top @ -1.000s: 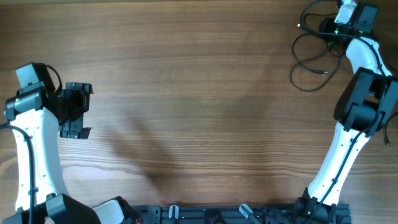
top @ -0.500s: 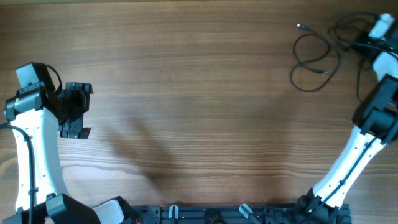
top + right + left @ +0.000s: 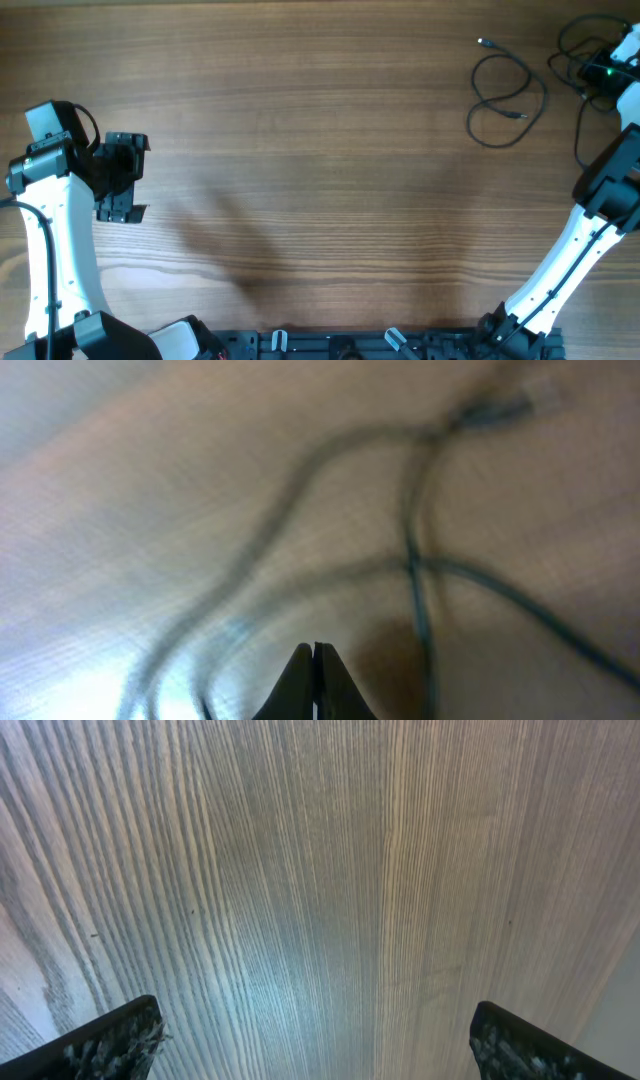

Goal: Untangle cables

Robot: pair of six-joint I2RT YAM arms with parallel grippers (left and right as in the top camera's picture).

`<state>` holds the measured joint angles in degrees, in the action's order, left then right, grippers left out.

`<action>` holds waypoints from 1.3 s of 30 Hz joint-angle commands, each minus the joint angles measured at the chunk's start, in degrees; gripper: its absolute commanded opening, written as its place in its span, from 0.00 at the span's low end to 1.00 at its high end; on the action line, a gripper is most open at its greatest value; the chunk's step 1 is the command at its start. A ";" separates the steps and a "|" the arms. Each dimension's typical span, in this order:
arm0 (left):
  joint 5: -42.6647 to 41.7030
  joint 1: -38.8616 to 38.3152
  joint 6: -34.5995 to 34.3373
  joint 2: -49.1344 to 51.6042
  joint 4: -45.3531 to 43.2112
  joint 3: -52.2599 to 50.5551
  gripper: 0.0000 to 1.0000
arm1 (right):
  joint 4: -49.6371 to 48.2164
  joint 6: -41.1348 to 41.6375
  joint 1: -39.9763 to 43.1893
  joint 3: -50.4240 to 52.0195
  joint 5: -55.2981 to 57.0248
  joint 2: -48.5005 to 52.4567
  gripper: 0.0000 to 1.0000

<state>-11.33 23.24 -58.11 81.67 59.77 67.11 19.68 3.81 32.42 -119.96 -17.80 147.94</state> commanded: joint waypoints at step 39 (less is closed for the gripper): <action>0.76 -0.26 0.70 -1.05 0.04 0.39 1.00 | 9.05 -0.17 0.66 1.60 8.28 4.09 0.04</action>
<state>-11.33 23.24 -58.11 81.67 59.79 67.11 29.98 2.20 34.85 -118.78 -6.72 145.45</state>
